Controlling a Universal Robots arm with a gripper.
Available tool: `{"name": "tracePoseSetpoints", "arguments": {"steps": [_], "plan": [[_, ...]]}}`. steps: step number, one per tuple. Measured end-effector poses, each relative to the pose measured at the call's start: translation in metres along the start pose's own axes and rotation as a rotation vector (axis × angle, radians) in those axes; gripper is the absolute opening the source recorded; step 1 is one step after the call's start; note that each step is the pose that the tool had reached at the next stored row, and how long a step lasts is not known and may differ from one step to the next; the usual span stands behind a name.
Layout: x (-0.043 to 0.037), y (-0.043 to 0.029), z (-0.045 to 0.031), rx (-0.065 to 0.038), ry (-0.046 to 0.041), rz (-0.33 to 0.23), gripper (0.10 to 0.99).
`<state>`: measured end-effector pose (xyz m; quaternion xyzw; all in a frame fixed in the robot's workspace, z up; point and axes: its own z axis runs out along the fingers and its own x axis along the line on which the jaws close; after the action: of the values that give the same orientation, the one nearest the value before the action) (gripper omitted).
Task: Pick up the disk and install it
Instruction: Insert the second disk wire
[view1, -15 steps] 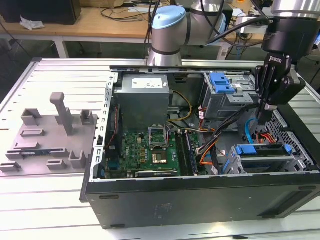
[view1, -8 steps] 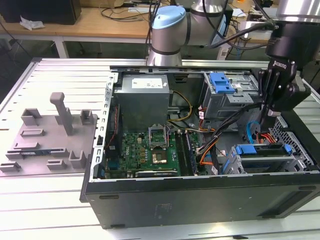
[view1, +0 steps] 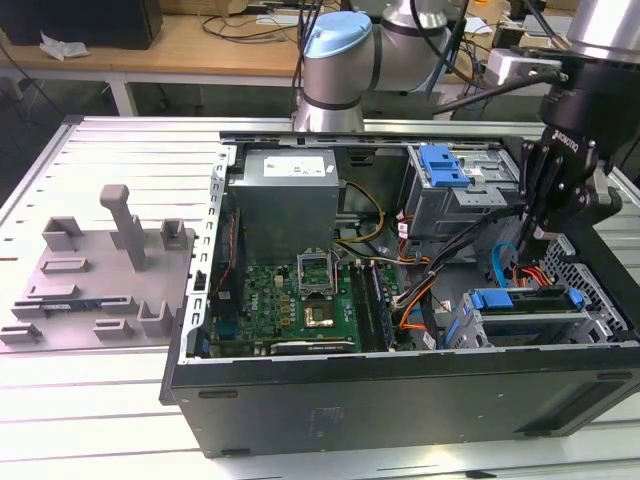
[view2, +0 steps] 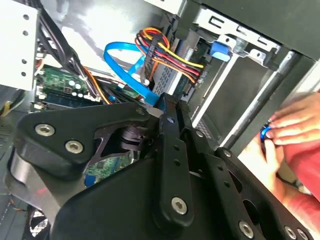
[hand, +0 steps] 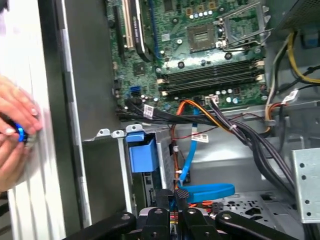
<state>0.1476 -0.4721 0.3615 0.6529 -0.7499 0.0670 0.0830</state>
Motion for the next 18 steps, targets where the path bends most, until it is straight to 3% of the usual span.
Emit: {"name": "tracePoseSetpoints", "arguments": {"steps": [2,5,8,11,12,13,15,18], "plan": [[0.0052,-0.0008,0.0011,-0.003,-0.0335,-0.001,0.161],[0.0127,-0.0018,0.0028,-0.006,-0.0560,-0.002,0.161],[0.0252,-0.0036,0.0054,-0.009,-0.0791,-0.003,0.161],[0.0328,-0.0047,0.0073,-0.011,-0.1108,-0.003,0.161],[0.0360,-0.0051,0.0081,-0.011,-0.1300,-0.004,0.161],[0.0379,-0.0054,0.0085,-0.011,-0.1407,-0.004,0.161],[0.0413,-0.0059,0.0094,-0.009,-0.1602,-0.005,0.161],[0.0454,-0.0065,0.0104,-0.005,-0.1819,-0.007,0.161]]}}
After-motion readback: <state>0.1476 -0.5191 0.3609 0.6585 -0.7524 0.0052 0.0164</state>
